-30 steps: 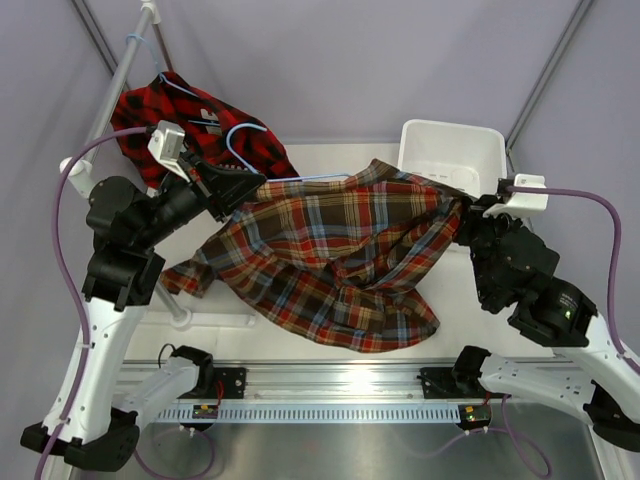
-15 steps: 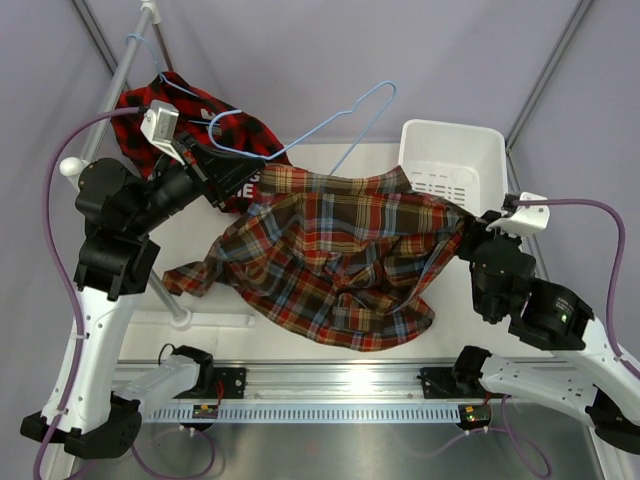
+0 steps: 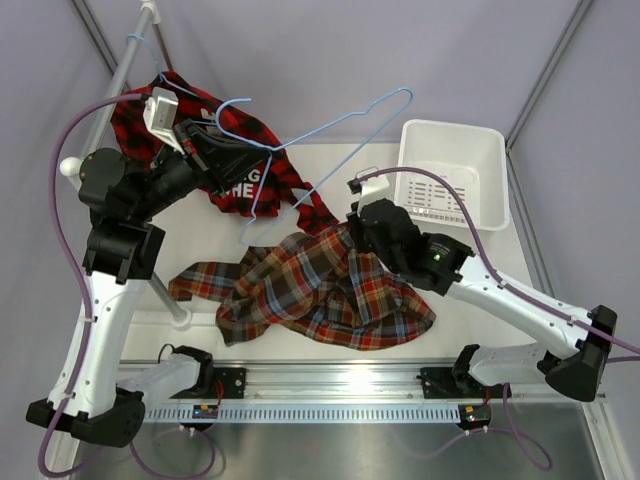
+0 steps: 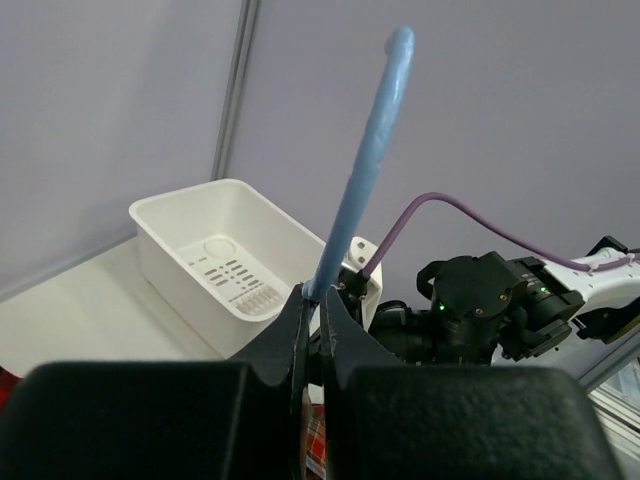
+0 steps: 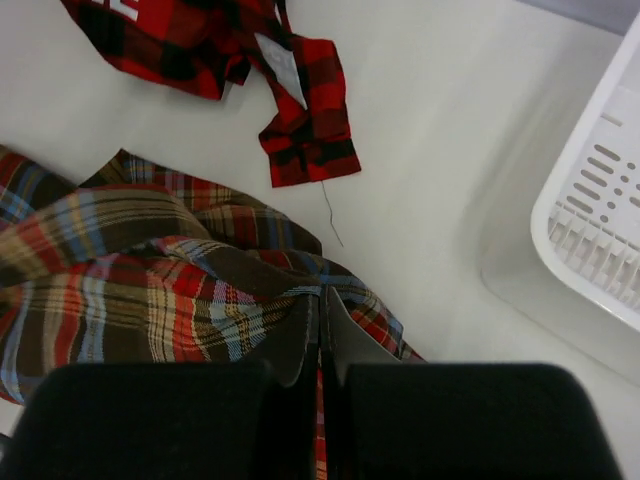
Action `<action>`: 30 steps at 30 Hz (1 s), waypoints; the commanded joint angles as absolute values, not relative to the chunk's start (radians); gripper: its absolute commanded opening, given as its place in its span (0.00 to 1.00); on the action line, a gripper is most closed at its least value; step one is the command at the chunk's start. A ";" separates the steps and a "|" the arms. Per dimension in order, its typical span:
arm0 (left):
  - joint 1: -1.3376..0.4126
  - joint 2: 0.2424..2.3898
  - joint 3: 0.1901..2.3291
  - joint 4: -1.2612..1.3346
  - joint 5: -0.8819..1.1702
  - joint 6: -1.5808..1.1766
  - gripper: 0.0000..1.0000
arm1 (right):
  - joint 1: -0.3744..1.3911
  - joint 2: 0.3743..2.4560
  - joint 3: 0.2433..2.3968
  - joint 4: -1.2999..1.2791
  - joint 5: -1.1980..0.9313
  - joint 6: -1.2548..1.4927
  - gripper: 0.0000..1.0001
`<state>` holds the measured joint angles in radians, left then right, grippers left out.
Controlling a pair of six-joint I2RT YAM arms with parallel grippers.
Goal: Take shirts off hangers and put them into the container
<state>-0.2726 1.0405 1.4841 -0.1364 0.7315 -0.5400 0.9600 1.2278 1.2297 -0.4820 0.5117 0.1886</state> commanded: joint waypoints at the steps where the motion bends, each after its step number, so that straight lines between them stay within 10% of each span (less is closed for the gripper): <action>1: -0.270 1.034 1.496 -0.112 0.772 -0.532 0.00 | 0.934 1.198 1.334 -0.385 0.472 0.147 0.00; 3: -0.268 1.008 1.464 -0.114 0.723 -0.535 0.00 | 0.920 1.215 1.374 -0.400 0.520 0.121 0.00; 7: -0.270 0.925 1.355 -0.069 0.491 -0.581 0.00 | 0.911 1.227 1.433 -0.408 0.650 0.095 0.67; 13: -0.287 0.859 1.270 -0.060 0.290 -0.627 0.00 | 0.911 1.122 1.367 -0.351 0.681 0.057 0.97; 22: -0.434 0.945 1.373 -0.231 -0.024 -0.640 0.00 | 0.925 0.986 1.264 -0.270 0.135 0.038 0.86; 30: -0.630 1.034 1.468 -0.327 -0.354 -0.629 0.00 | 1.032 1.086 1.342 -0.239 0.175 0.048 0.78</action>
